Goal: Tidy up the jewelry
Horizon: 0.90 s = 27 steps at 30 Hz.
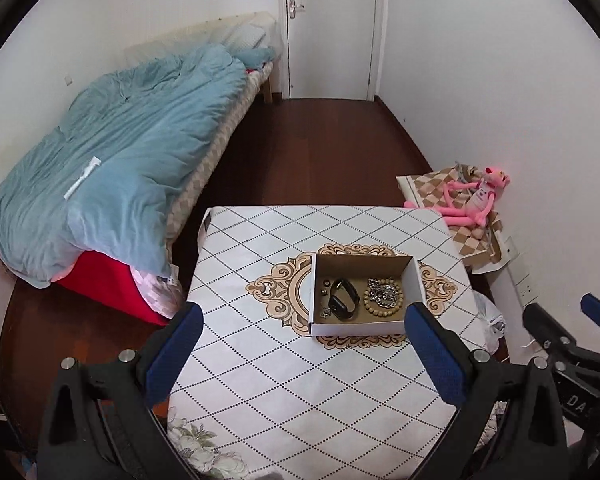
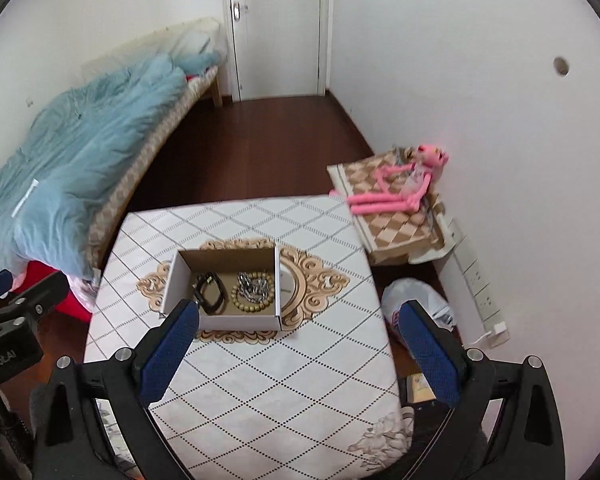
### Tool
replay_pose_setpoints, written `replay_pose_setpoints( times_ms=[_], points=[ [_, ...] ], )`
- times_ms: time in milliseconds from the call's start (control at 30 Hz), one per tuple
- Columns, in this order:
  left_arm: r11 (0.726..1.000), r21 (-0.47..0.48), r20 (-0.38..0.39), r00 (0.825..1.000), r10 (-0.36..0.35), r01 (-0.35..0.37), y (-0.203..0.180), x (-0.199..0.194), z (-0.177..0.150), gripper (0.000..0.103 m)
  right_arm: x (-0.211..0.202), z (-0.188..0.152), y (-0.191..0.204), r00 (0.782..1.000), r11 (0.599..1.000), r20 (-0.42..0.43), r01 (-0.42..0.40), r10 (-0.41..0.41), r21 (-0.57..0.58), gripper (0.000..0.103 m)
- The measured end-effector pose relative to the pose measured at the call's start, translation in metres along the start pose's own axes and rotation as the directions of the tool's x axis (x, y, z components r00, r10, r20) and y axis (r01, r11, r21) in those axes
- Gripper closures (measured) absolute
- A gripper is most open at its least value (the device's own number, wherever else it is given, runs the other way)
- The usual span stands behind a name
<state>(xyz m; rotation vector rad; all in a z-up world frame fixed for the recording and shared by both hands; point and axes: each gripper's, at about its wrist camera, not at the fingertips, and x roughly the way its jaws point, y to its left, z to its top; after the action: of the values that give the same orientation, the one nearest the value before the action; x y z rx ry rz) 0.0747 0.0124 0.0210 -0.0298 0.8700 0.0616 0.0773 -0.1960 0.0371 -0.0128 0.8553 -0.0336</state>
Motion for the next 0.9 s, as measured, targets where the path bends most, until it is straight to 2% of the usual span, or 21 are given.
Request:
replay_pose_setpoints(
  times_ms=[233, 467, 767, 900],
  points=[
    [1.0, -0.007, 0.016, 1.0, -0.014, 0.014, 0.002, -0.032, -0.003, 0.0, -0.049, 0.0, -0.001, 0.998, 1.0, 0.065, -0.003, 0.003, 0.001, 0.001],
    [1.0, 0.006, 0.022, 1.0, -0.008, 0.008, -0.002, -0.049, -0.008, 0.0, -0.073, -0.002, -0.005, 0.996, 1.0, 0.088, -0.004, 0.003, 0.006, 0.001],
    [1.0, 0.008, -0.023, 1.0, -0.008, 0.008, -0.007, -0.036, -0.005, 0.0, -0.061, 0.001, -0.006, 0.999, 1.0, 0.044, -0.006, 0.006, 0.004, 0.0],
    [1.0, 0.018, -0.028, 0.999, 0.017, -0.017, -0.009, -0.027, 0.001, 0.0, -0.047, 0.007, -0.005, 1.0, 1.0, 0.026, 0.003, -0.003, -0.004, 0.0]
  ],
)
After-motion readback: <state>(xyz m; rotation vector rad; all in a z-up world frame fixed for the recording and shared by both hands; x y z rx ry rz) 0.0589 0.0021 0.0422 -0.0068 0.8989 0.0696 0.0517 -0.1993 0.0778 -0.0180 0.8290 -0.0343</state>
